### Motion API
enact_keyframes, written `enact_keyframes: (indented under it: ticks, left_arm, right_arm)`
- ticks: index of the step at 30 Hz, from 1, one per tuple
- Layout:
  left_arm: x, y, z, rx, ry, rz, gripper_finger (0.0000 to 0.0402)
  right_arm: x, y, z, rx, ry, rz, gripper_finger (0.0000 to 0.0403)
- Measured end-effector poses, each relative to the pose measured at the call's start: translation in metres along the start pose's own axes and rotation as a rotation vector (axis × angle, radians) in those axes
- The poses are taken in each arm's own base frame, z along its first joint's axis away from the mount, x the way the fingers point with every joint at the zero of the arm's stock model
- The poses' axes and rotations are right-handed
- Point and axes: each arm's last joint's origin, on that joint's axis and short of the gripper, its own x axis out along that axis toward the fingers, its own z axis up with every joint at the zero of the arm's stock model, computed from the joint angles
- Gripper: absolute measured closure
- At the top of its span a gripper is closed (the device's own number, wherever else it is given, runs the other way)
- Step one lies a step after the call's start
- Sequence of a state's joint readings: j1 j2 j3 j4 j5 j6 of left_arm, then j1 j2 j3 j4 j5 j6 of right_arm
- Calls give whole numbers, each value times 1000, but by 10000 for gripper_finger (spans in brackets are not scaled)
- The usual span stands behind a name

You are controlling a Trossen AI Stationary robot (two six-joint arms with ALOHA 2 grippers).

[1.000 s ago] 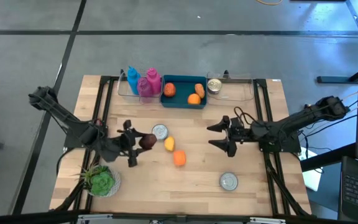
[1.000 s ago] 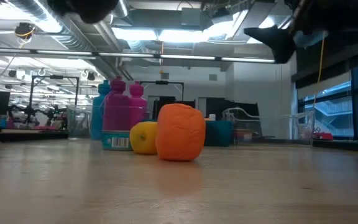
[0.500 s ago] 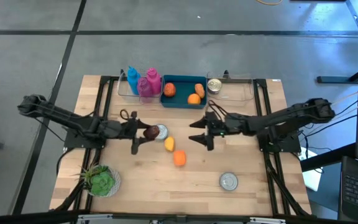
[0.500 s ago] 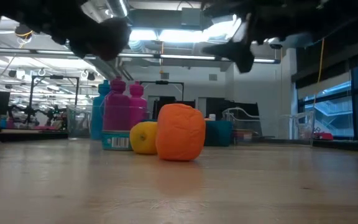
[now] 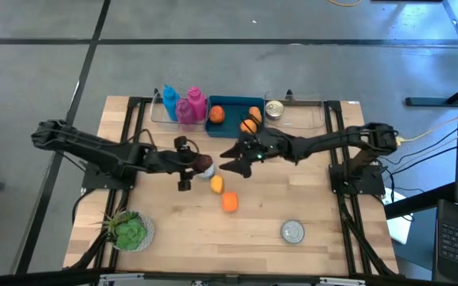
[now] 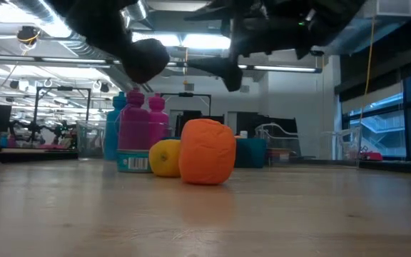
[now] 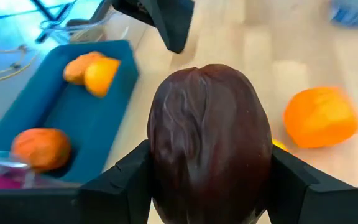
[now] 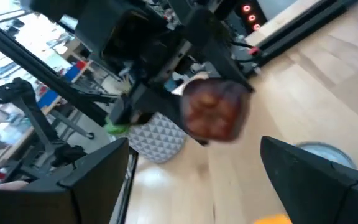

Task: Pick & Place Food Item
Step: Put the pomegranate into the blue bin

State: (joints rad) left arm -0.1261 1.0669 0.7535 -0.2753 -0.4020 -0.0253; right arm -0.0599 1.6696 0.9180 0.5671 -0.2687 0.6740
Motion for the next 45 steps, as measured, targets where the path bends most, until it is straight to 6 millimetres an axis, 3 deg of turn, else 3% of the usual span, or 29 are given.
enact_keyframes:
  ticks: [7,15,28,40,45]
  left_arm:
    - [-3,3,33,96,57,75,191]
    - [3,21,59,145,112,164,191]
    - [37,39,77,228,177,195,191]
    - [37,39,87,245,155,194,191]
    - [37,39,88,244,153,191,191]
  right_arm:
    - [2,-17,15,14,-16,-35,41]
    - [-3,-26,28,1,-84,-37,41]
    - [-7,-30,37,-37,-122,-18,41]
    - [-7,-31,37,-61,-106,-3,44]
    - [-7,-31,37,-68,-103,-6,85]
